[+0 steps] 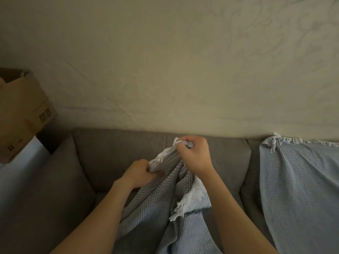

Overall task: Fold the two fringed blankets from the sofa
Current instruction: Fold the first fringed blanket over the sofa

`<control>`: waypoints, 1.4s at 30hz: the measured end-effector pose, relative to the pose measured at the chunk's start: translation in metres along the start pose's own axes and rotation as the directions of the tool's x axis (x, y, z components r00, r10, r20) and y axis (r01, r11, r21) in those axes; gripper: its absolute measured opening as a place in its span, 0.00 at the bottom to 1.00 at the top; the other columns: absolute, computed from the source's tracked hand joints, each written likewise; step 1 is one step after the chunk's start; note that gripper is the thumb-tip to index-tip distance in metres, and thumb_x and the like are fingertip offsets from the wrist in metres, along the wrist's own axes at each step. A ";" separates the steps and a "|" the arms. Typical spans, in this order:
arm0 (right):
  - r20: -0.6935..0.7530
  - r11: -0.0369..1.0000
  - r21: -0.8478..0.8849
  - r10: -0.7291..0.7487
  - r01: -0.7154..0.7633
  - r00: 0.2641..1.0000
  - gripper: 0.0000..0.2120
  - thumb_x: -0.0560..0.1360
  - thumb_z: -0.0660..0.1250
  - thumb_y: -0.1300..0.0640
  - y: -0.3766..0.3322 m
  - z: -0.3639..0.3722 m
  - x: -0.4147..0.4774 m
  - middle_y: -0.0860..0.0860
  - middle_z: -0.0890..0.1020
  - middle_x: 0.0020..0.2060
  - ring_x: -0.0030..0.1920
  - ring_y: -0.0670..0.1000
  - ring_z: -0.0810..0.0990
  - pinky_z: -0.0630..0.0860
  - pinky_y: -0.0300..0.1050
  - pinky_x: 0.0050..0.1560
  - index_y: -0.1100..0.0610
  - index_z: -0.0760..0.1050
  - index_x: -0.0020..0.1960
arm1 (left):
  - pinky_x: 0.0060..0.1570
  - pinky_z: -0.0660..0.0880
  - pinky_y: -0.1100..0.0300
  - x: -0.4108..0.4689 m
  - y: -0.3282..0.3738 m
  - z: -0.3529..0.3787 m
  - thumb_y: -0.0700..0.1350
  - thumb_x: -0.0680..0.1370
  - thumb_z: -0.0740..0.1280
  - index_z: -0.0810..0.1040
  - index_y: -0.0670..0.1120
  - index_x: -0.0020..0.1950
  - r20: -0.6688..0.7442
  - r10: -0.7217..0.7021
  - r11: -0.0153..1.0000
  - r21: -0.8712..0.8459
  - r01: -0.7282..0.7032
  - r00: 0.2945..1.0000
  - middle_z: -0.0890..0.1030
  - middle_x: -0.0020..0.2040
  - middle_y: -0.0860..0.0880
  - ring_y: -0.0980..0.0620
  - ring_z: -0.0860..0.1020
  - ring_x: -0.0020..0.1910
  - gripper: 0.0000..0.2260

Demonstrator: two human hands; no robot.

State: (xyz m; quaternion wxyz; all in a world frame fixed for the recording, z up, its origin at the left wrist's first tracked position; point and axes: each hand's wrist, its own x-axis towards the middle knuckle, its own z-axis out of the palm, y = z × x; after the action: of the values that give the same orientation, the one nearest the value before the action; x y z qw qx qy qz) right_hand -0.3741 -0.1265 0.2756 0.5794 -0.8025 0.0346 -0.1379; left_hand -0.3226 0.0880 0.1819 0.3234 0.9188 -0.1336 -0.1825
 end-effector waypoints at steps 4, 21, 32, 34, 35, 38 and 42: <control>-0.260 0.969 0.246 0.065 0.001 0.963 0.10 0.75 0.66 0.66 -0.019 -0.014 0.009 0.50 0.74 0.29 0.32 0.48 0.70 0.66 0.42 0.33 0.64 0.80 0.36 | 0.40 0.72 0.55 -0.002 -0.002 0.000 0.60 0.74 0.74 0.81 0.47 0.40 -0.073 0.069 0.997 -0.029 -0.071 0.995 0.79 0.42 0.49 0.51 0.78 0.40 0.17; 0.303 0.970 -0.202 -0.070 0.136 0.950 0.25 0.74 0.70 0.61 0.011 0.014 -0.015 0.40 0.84 0.57 0.57 0.38 0.82 0.77 0.36 0.59 0.48 0.77 0.70 | 0.31 0.72 0.54 -0.008 0.089 -0.051 0.59 0.68 0.79 0.79 0.51 0.32 -0.341 0.322 0.944 0.045 -0.327 0.883 0.79 0.29 0.55 0.58 0.76 0.29 0.16; 0.183 0.921 0.368 0.068 -0.132 0.981 0.07 0.71 0.64 0.63 -0.013 -0.003 -0.008 0.54 0.80 0.32 0.34 0.51 0.78 0.74 0.42 0.37 0.63 0.80 0.37 | 0.52 0.82 0.53 -0.031 -0.004 -0.021 0.62 0.71 0.76 0.85 0.51 0.56 0.162 -0.026 1.000 -0.004 0.027 0.986 0.87 0.50 0.54 0.55 0.85 0.50 0.20; 0.147 0.809 0.555 0.135 -0.195 0.980 0.06 0.69 0.63 0.65 -0.018 -0.011 -0.006 0.58 0.77 0.34 0.36 0.54 0.75 0.72 0.45 0.38 0.69 0.74 0.38 | 0.55 0.81 0.53 -0.030 -0.022 -0.010 0.59 0.77 0.72 0.85 0.50 0.59 0.159 -0.086 0.996 -0.006 0.088 0.983 0.87 0.53 0.51 0.52 0.85 0.52 0.17; 0.087 0.782 0.585 0.202 -0.214 0.976 0.05 0.71 0.62 0.65 -0.015 -0.013 -0.003 0.57 0.74 0.34 0.37 0.54 0.72 0.69 0.47 0.39 0.68 0.72 0.37 | 0.56 0.82 0.52 -0.031 -0.026 -0.007 0.56 0.81 0.68 0.85 0.50 0.60 0.139 -0.117 0.993 -0.007 0.119 0.983 0.87 0.54 0.49 0.52 0.85 0.51 0.14; -0.250 0.891 0.372 0.366 -0.260 0.896 0.09 0.74 0.66 0.60 -0.001 -0.015 0.000 0.54 0.70 0.31 0.34 0.52 0.66 0.66 0.50 0.38 0.58 0.72 0.35 | 0.51 0.79 0.55 -0.028 -0.025 -0.006 0.46 0.85 0.62 0.85 0.46 0.56 -0.131 -0.143 0.990 -0.033 0.140 0.981 0.87 0.53 0.46 0.49 0.83 0.50 0.11; -0.301 0.940 -0.159 0.244 -0.301 0.922 0.28 0.76 0.72 0.58 0.013 -0.011 -0.006 0.44 0.80 0.64 0.42 0.42 0.82 0.79 0.33 0.45 0.50 0.74 0.75 | 0.44 0.78 0.53 -0.025 0.012 -0.027 0.44 0.83 0.64 0.83 0.48 0.45 -0.373 -0.075 0.989 -0.149 0.020 0.925 0.85 0.45 0.50 0.48 0.84 0.46 0.10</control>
State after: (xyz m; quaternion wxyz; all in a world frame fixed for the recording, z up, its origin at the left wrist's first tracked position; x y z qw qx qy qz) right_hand -0.3817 -0.1398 0.2659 0.4980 -0.8171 0.2409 -0.1621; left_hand -0.3353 0.1032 0.2158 0.4031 0.9144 -0.0333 -0.0191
